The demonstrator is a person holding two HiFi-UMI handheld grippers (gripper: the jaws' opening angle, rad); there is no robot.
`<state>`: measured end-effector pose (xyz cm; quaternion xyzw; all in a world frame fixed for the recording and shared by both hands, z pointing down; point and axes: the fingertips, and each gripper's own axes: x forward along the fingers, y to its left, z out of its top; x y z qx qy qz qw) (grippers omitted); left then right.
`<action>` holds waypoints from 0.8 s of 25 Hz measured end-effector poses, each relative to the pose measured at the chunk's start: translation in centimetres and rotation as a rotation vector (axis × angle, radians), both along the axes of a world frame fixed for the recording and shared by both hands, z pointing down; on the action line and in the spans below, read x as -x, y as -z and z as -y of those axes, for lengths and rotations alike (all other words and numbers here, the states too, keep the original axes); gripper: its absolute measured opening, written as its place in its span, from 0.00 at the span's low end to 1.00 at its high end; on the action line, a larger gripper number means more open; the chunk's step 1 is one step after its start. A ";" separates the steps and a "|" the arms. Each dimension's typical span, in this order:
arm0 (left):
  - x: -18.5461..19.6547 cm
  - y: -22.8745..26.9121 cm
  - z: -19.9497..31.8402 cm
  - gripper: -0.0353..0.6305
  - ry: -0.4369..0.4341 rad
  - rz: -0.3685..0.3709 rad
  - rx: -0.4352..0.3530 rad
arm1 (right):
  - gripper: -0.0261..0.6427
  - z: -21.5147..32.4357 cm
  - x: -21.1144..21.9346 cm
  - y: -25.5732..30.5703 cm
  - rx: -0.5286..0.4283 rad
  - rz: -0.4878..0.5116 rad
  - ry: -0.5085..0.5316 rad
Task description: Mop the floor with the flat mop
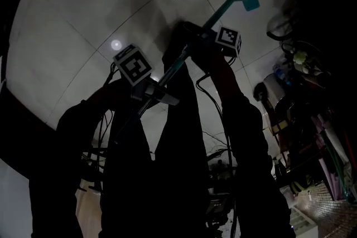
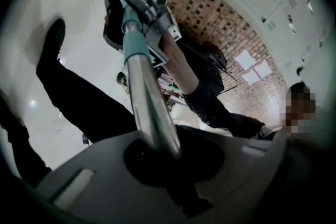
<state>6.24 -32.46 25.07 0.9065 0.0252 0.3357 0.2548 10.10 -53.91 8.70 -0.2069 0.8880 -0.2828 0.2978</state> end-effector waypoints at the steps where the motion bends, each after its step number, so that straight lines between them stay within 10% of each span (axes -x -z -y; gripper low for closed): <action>1: -1.8 1.2 0.1 0.09 -0.001 0.005 0.004 | 0.14 0.1 -1.9 1.2 -0.003 0.004 -0.006; 10: -12.1 6.5 2.1 0.08 -0.019 0.001 -0.020 | 0.14 1.4 -12.7 7.2 -0.021 -0.015 -0.052; 20: -6.3 1.9 0.0 0.08 -0.001 0.013 -0.048 | 0.14 -1.1 -6.8 3.2 -0.057 -0.045 -0.049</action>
